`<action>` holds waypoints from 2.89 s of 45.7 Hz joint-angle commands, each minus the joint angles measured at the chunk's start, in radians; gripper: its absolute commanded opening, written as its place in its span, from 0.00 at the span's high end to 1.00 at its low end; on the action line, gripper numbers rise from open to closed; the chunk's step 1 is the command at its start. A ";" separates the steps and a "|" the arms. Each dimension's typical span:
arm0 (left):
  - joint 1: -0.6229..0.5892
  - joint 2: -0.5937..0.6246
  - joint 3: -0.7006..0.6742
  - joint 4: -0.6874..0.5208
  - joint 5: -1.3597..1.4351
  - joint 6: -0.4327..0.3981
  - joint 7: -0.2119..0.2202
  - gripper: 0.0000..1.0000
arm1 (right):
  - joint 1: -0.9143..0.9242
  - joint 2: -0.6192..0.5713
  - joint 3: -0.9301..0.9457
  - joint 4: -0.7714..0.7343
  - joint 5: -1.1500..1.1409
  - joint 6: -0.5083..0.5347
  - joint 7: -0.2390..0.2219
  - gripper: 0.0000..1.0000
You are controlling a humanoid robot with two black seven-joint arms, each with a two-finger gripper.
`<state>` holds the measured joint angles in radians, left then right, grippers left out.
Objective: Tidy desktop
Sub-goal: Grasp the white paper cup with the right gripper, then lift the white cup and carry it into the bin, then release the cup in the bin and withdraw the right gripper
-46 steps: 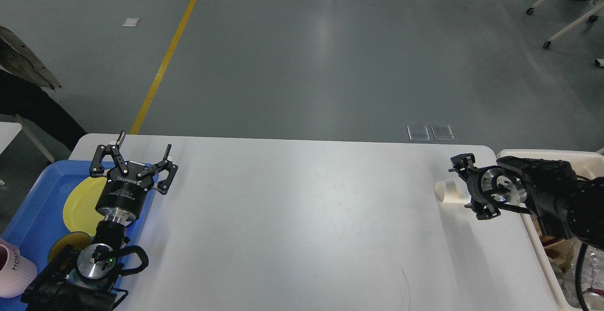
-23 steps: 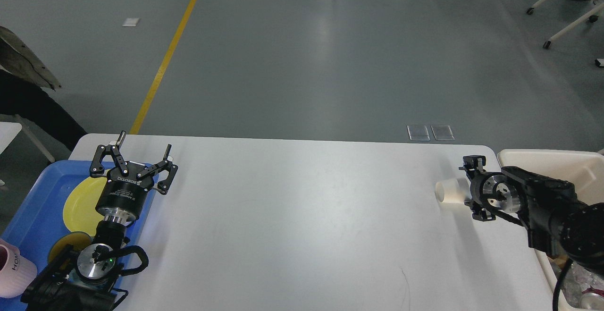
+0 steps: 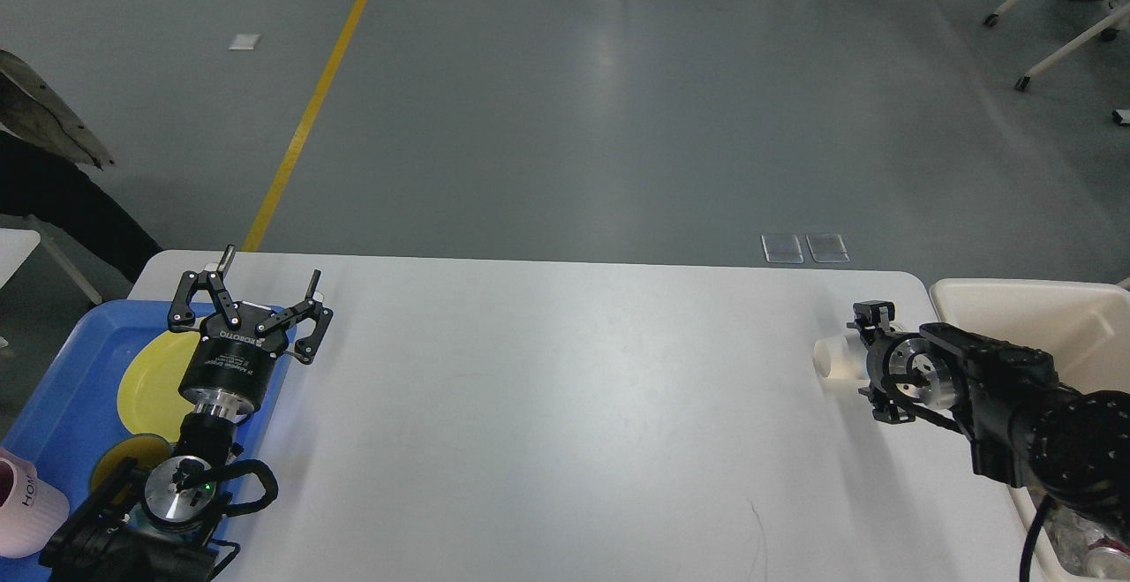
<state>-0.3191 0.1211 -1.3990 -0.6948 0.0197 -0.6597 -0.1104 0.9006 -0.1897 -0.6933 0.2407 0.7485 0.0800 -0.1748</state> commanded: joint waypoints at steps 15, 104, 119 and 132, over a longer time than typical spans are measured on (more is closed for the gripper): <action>0.000 0.000 0.000 0.000 -0.001 0.000 0.000 0.03 | -0.016 0.009 0.000 -0.008 -0.005 -0.037 0.008 0.24; 0.000 0.000 0.000 0.000 0.000 0.000 0.000 0.03 | 1.574 -0.224 -0.715 1.470 -0.581 0.572 -0.049 1.00; 0.000 0.000 0.000 0.000 -0.001 0.000 0.000 0.03 | 1.598 -0.319 -0.836 1.418 -0.604 0.543 -0.045 1.00; 0.000 0.000 0.000 0.000 0.000 -0.001 0.000 0.03 | 1.384 -0.600 -0.862 1.134 -0.727 0.498 -0.055 1.00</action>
<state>-0.3191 0.1212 -1.3989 -0.6950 0.0198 -0.6602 -0.1104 2.3837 -0.6816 -1.5665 1.5132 0.0680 0.5816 -0.2298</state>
